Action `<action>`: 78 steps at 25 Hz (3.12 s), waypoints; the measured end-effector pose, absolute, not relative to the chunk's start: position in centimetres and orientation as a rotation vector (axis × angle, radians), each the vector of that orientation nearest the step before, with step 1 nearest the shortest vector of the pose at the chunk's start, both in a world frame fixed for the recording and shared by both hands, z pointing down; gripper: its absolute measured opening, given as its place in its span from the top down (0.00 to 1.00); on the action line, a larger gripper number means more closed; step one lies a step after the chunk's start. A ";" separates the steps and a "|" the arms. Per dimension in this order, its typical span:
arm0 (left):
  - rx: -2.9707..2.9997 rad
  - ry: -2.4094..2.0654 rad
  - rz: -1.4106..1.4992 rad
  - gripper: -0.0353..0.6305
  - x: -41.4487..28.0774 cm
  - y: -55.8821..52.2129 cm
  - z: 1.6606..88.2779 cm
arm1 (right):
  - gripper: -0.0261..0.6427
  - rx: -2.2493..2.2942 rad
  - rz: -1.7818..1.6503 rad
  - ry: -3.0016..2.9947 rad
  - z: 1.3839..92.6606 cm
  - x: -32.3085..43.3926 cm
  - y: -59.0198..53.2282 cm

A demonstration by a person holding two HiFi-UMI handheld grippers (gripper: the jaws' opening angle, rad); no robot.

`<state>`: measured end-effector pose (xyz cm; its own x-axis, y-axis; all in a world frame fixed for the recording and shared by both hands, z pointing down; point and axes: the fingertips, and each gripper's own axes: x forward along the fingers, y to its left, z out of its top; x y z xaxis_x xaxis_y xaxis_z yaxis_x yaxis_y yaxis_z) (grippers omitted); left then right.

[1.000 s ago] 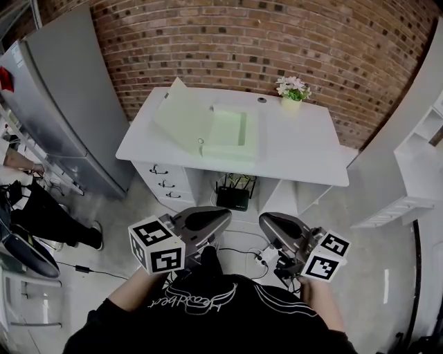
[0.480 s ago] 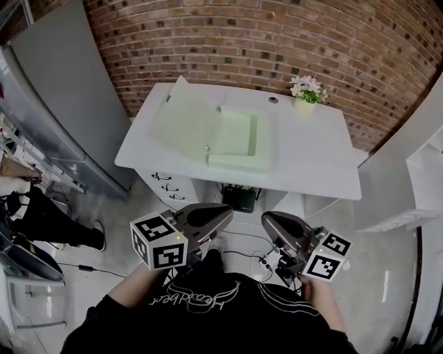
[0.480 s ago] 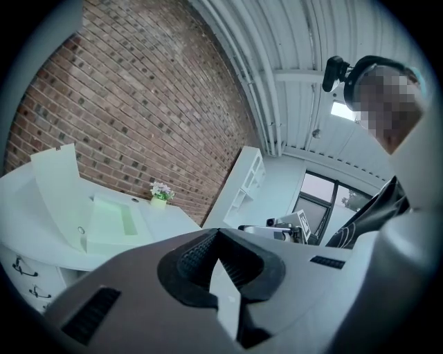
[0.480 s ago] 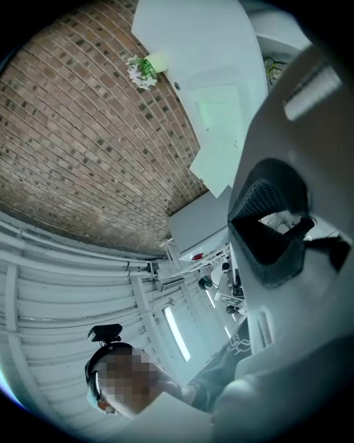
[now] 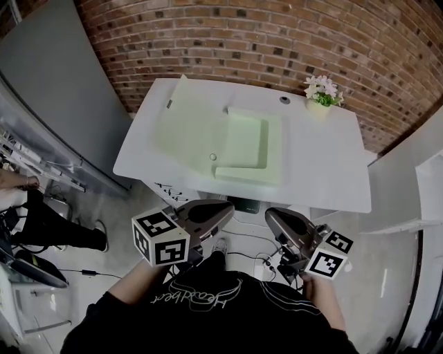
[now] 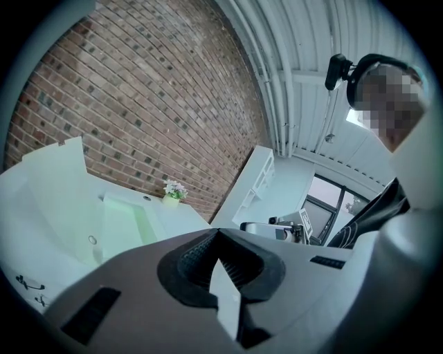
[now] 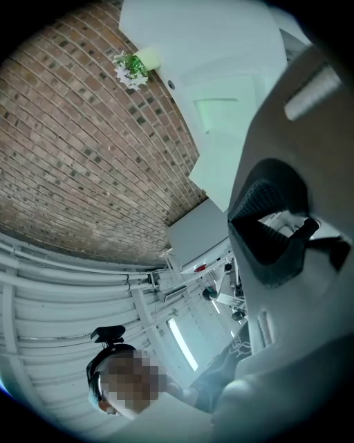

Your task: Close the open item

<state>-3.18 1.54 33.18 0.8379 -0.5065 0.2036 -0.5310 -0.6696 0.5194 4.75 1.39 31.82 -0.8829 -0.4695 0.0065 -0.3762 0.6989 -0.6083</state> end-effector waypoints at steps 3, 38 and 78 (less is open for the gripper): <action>2.424 -0.764 0.061 0.94 -4.1 -0.2 33.9 | 0.96 -0.704 -0.957 2.759 32.5 4.1 -0.3; 2.152 -0.936 0.164 0.94 -15.8 -10.5 46.3 | 0.96 -0.821 -1.219 2.720 39.1 0.2 -11.6; 1.993 -0.958 -0.143 0.94 -24.0 -16.7 51.4 | 0.96 -0.968 -1.261 2.699 41.3 0.1 -17.0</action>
<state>-24.04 -16.65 51.43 0.6940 -0.6741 0.2527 -0.5711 -0.3018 0.7633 0.13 -17.03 41.34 -0.8091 -0.5361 0.2407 -0.5286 0.4850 -0.6967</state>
